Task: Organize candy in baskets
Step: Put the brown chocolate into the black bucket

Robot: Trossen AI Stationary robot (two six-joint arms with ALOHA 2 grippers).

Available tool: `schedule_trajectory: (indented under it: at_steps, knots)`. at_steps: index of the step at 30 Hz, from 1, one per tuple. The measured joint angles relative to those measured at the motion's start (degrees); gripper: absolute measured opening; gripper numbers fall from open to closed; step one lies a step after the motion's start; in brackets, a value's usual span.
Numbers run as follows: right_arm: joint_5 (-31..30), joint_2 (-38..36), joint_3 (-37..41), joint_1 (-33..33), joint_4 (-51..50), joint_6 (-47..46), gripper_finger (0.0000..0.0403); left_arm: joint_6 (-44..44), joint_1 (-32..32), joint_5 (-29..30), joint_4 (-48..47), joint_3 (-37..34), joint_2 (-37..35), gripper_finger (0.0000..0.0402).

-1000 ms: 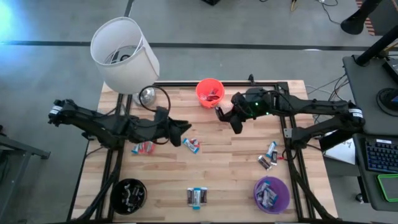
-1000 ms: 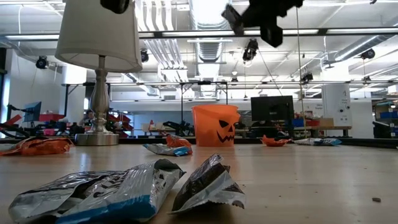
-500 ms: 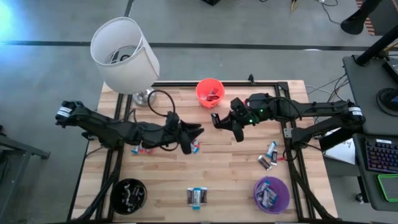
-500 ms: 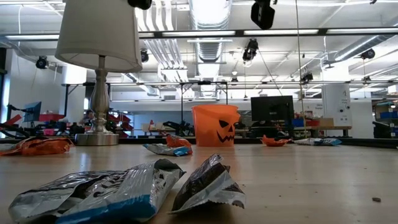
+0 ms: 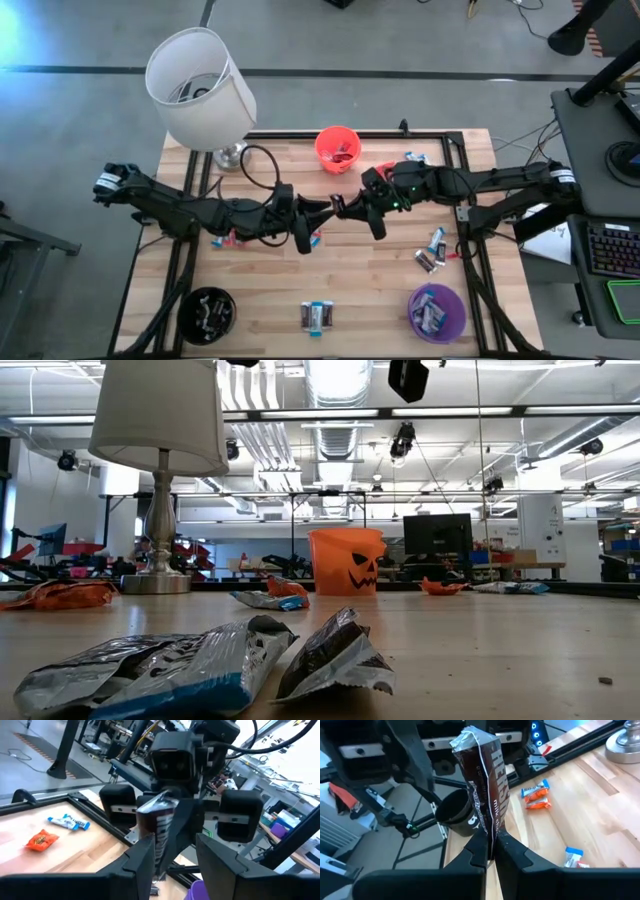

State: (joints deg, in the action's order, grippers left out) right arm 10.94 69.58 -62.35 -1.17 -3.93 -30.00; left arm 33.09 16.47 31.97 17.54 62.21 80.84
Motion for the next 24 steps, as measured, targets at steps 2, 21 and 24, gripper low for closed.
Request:
schedule_trajectory:
  at_steps: [2, 21, 24]
  knots:
    - [-0.02, 0.02, 0.00, -0.21, 0.30, -0.01, 0.0013, -0.05, 0.00, 0.00, 0.01, -0.01, -0.01, 0.0125]
    - [0.02, 3.03, -0.02, -3.60, 2.86, -0.89, 0.0013, -2.97, -1.27, -0.07, 1.40, 0.00, -0.09, 0.0125]
    - [0.02, 3.19, -0.02, -3.60, 3.19, -0.91, 0.0013, -3.62, -1.27, -1.33, 1.42, 0.00, -0.09, 0.0125]
